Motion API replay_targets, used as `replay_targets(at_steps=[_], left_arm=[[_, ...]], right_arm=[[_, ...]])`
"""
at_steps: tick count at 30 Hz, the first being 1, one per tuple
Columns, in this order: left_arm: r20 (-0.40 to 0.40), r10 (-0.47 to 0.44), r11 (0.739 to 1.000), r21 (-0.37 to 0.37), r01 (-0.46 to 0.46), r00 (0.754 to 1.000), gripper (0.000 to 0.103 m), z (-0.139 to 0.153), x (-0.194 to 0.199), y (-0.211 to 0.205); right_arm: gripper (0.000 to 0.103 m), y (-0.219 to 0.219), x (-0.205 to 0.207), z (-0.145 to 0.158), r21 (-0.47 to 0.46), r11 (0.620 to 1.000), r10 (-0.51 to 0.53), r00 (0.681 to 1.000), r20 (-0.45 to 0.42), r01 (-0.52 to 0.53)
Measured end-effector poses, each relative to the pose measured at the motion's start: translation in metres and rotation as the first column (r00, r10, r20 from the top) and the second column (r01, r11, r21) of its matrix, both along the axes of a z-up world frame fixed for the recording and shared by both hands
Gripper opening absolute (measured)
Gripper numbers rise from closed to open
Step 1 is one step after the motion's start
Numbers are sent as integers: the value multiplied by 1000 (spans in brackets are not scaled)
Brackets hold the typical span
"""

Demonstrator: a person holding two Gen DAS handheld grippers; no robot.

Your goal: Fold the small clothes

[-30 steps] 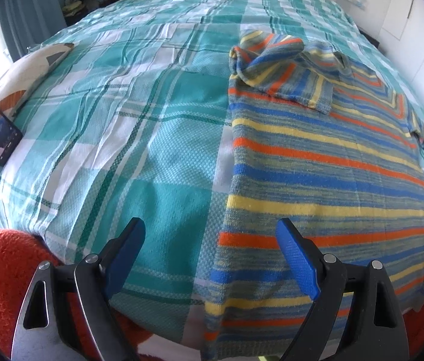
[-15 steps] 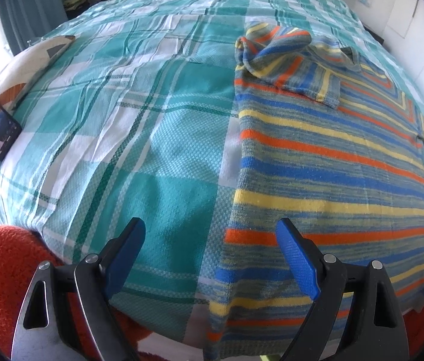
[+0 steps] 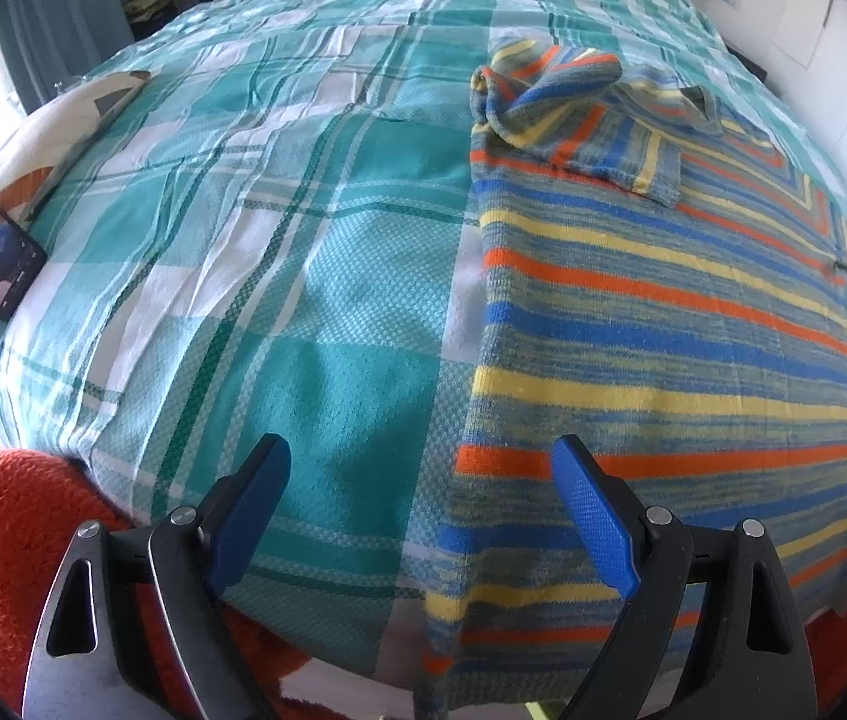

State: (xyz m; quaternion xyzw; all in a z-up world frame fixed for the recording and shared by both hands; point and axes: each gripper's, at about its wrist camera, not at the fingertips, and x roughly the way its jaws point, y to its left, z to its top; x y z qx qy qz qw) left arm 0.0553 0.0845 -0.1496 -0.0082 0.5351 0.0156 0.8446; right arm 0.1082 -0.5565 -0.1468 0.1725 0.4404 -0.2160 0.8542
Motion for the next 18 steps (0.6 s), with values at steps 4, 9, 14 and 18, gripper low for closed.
replay_targets(at_steps=[4, 9, 14, 18], left_arm=[[3, -20, 999, 29, 20, 1000, 90, 1, -2, -6], [71, -74, 997, 14, 74, 995, 90, 36, -7, -14], [227, -261, 965, 19, 263, 938, 97, 86, 31, -60], [128, -454, 891, 67, 449, 882, 98, 60, 95, -118]], right_arm=[[66, -4, -29, 14, -96, 992, -88, 996, -1, 87], [66, 1, -67, 43, -135, 986, -100, 995, 20, 102], [69, 51, -91, 69, -129, 990, 67, 993, 99, -54], [70, 98, -101, 66, -93, 987, 147, 978, 148, -134]])
